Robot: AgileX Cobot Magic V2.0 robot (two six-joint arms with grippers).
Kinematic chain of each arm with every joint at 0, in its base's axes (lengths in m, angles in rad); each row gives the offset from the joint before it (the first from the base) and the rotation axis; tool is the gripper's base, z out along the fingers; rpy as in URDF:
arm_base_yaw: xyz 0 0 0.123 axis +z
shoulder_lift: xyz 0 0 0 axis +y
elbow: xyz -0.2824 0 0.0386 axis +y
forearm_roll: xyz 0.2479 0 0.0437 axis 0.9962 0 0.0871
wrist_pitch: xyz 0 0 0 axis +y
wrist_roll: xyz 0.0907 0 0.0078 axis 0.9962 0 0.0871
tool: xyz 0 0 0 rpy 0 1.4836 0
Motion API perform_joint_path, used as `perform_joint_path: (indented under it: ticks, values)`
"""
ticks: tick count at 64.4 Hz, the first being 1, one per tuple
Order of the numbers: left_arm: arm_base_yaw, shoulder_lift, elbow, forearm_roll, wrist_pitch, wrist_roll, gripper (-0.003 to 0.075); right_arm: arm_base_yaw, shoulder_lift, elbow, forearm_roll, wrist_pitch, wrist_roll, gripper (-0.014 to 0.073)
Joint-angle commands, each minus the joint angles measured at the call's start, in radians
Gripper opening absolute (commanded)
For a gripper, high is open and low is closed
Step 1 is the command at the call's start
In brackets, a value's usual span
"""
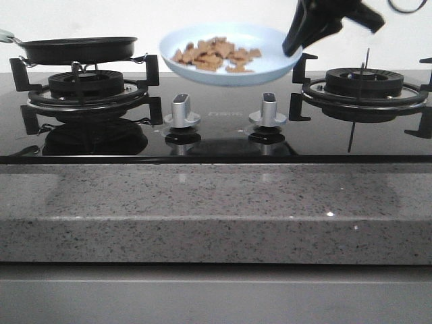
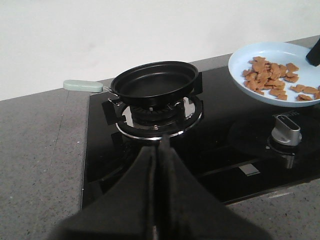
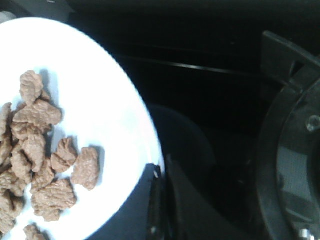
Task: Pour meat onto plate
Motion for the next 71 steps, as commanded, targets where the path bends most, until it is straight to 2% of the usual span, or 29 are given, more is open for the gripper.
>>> perform_joint_path:
  ticks: [1,13,17,27,34,42,49,59,63,71]
  values:
    - [-0.009,0.01,-0.024,-0.015,-0.085,-0.011,-0.002,-0.008,-0.011,-0.061,0.04,-0.028,0.001,-0.006]
    - [-0.009,0.01,-0.024,-0.015,-0.085,-0.011,-0.002,-0.008,0.023,-0.061,0.039,-0.011,0.001,-0.0053]
    - [-0.009,0.01,-0.024,-0.017,-0.085,-0.011,-0.002,-0.008,0.023,-0.061,0.038,-0.009,0.001,-0.0022]
    - [-0.009,0.01,-0.024,-0.023,-0.085,-0.011,-0.002,-0.008,0.023,-0.061,0.022,-0.011,0.001,0.016]
    - [-0.009,0.01,-0.024,-0.023,-0.081,-0.011,-0.002,-0.009,0.023,-0.061,0.022,-0.019,0.001,0.0247]
    - [-0.009,0.01,-0.024,-0.023,-0.079,-0.011,-0.002,-0.027,0.018,-0.072,0.022,-0.023,0.001,0.0255]
    - [-0.009,0.01,-0.024,-0.023,-0.079,-0.011,-0.002,-0.05,0.011,-0.124,0.022,0.037,0.001,0.0255]
    - [-0.009,0.01,-0.024,-0.023,-0.079,-0.011,-0.002,-0.083,-0.012,-0.234,0.022,0.179,0.001,0.0225]
    - [-0.009,0.01,-0.024,-0.023,-0.079,-0.011,-0.002,-0.091,-0.019,-0.268,0.022,0.243,0.001,0.0155]
    - [-0.009,0.01,-0.024,-0.023,-0.081,-0.011,-0.002,-0.098,-0.029,-0.311,0.021,0.323,0.001,-0.0074]
